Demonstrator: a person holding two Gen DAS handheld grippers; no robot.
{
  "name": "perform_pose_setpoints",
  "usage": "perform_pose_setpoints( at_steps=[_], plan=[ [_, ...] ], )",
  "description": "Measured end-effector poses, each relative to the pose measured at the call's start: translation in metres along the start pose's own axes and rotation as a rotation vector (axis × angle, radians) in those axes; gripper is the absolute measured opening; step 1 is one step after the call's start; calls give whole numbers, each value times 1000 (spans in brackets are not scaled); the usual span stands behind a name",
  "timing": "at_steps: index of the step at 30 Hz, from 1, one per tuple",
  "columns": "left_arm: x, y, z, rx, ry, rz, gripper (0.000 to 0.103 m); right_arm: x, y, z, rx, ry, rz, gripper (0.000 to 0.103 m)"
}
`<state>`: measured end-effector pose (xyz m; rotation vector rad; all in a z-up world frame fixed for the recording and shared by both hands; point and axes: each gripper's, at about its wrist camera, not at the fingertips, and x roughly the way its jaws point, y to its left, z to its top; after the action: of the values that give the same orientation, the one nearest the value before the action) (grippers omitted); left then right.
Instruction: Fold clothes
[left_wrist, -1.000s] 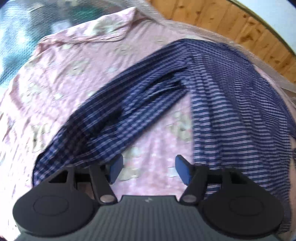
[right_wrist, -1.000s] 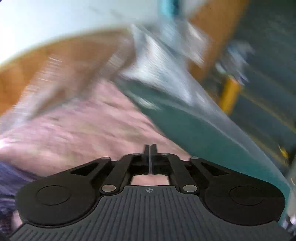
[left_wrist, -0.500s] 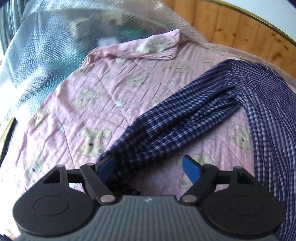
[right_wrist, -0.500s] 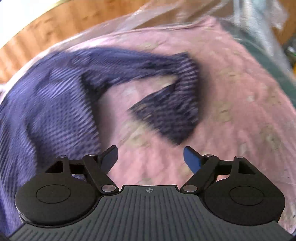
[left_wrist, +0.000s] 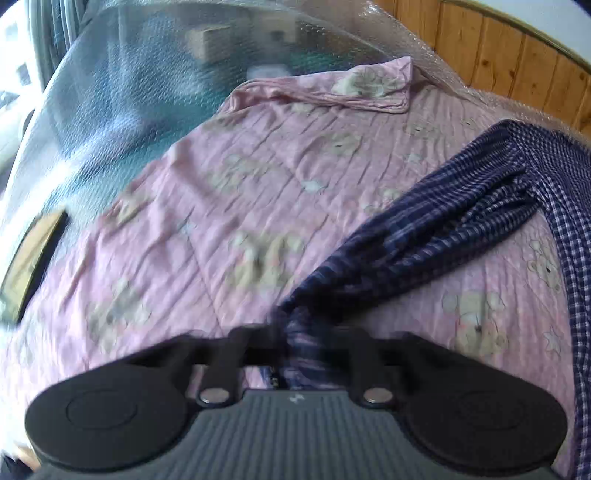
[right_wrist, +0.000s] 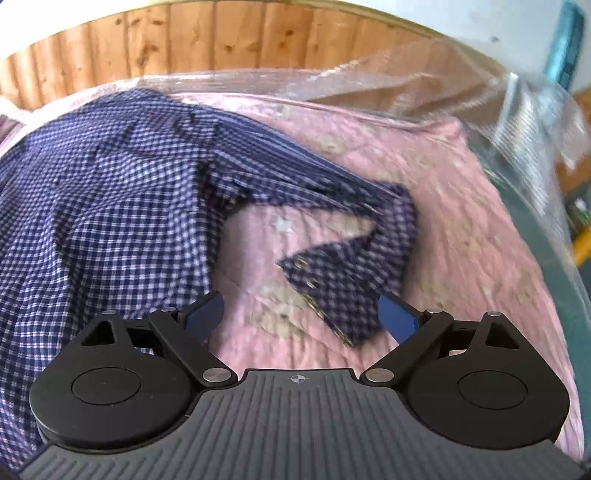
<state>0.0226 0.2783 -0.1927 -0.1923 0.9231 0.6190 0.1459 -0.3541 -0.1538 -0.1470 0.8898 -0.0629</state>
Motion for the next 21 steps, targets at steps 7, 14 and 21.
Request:
perform_pose_setpoints(
  at_steps=[7, 14, 21],
  plan=[
    [-17, 41, 46, -253, 20, 124, 50, 50, -12, 7, -34, 25, 10, 83],
    [-93, -10, -1, -239, 88, 114, 67, 89, -57, -4, -18, 93, 111, 30],
    [-129, -49, -21, -263, 134, 65, 67, 40, -130, 29, -435, -118, -92, 8]
  ],
)
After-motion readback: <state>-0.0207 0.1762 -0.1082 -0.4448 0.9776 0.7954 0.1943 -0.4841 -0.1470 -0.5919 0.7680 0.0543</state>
